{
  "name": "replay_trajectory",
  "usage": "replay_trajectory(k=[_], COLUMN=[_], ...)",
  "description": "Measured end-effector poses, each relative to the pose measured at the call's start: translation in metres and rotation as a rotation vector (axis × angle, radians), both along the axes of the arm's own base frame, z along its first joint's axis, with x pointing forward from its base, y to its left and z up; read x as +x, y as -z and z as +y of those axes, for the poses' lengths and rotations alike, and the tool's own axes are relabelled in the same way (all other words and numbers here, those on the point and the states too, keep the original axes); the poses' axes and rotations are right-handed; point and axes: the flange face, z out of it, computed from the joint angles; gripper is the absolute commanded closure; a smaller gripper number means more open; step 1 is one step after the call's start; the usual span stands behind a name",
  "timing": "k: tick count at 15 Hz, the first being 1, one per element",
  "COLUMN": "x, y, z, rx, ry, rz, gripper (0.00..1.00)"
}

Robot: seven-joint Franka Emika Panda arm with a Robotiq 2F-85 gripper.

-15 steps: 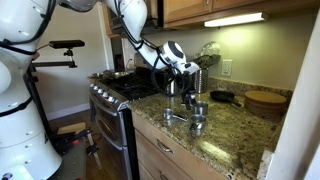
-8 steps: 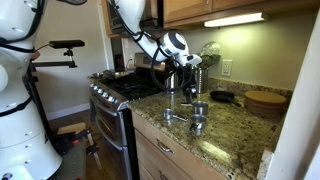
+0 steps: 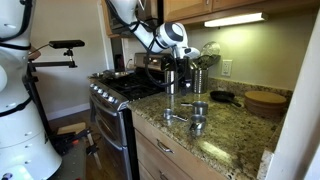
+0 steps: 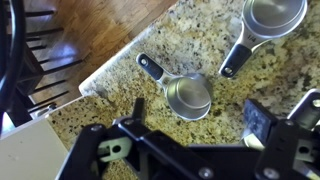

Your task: Unstack the cups

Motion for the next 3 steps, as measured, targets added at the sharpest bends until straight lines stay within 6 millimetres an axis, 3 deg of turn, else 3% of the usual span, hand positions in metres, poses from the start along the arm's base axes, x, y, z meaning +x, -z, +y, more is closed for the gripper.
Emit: replay_trajectory(k=[3], x=[-0.0039], y=[-0.0033], z=[0.0017], rx=[0.006], ry=[-0.002], rz=[-0.002], gripper=[0.00])
